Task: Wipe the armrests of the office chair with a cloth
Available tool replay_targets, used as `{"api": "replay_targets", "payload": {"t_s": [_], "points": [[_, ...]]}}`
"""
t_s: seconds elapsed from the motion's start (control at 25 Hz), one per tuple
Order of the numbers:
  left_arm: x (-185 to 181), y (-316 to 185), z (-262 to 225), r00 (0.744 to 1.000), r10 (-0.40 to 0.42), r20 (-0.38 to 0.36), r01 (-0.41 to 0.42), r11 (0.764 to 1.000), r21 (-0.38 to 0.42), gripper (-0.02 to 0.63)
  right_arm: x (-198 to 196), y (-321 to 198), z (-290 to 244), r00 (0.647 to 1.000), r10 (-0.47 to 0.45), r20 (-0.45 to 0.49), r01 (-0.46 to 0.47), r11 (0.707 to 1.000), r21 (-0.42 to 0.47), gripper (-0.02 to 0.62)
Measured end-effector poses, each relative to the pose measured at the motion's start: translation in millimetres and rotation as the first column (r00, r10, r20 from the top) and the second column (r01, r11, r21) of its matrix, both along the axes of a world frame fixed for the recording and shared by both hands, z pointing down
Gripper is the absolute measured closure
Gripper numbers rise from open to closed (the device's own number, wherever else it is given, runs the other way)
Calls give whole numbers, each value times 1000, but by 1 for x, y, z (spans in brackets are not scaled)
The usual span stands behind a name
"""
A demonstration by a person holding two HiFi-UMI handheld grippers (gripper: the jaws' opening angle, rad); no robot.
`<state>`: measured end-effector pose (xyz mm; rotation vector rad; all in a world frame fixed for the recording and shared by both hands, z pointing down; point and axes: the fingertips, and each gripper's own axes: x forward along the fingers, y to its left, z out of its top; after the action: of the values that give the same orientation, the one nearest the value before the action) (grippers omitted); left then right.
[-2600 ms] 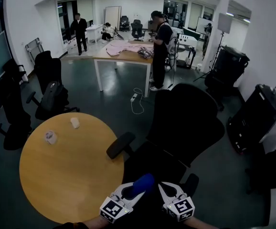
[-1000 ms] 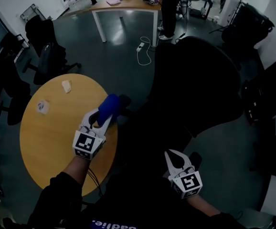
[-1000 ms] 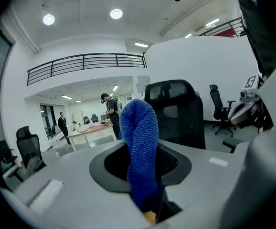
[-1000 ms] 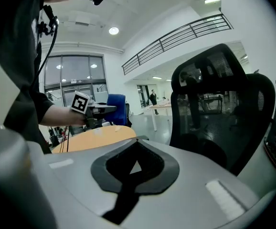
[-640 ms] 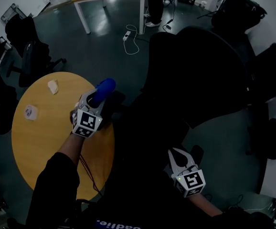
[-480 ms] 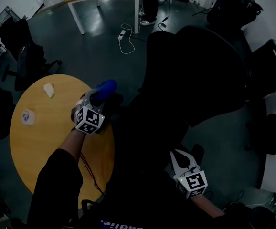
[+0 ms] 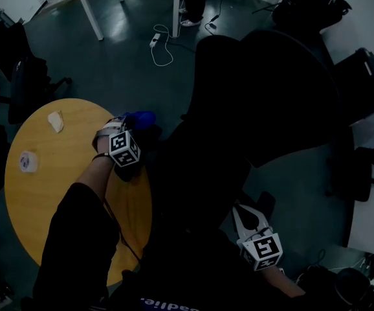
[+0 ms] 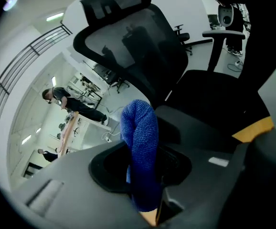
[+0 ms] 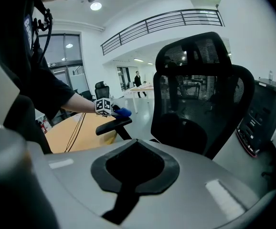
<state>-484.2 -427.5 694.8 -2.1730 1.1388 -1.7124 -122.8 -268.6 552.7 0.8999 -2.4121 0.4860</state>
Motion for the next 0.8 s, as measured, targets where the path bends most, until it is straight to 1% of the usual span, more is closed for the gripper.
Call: {"api": "replay_targets", "payload": {"t_s": [0.08, 0.16, 0.28, 0.48, 0.6, 0.8], "points": [[-1, 5, 9, 1000, 29, 13, -28, 999, -36, 485, 0, 0, 0, 1000, 8, -1, -8, 1000, 0, 591], [-2, 8, 10, 999, 40, 13, -40, 998, -42, 485, 0, -2, 1, 1000, 12, 0, -12, 1000, -1, 591], [-3, 13, 9, 999, 40, 12, -39, 998, -41, 485, -2, -3, 1, 1000, 4, 4, -4, 1000, -1, 591], [-2, 36, 7, 1000, 28, 0, -28, 998, -52, 485, -10, -3, 0, 999, -39, 15, 39, 999, 2, 591], [-4, 53, 6, 1000, 1, -12, -2, 999, -51, 485, -16, -4, -2, 997, -68, 25, 67, 998, 1, 591], [-12, 84, 4, 996, -84, -43, 81, 994, -69, 485, -24, -4, -6, 992, -124, 40, 123, 992, 5, 591]]}}
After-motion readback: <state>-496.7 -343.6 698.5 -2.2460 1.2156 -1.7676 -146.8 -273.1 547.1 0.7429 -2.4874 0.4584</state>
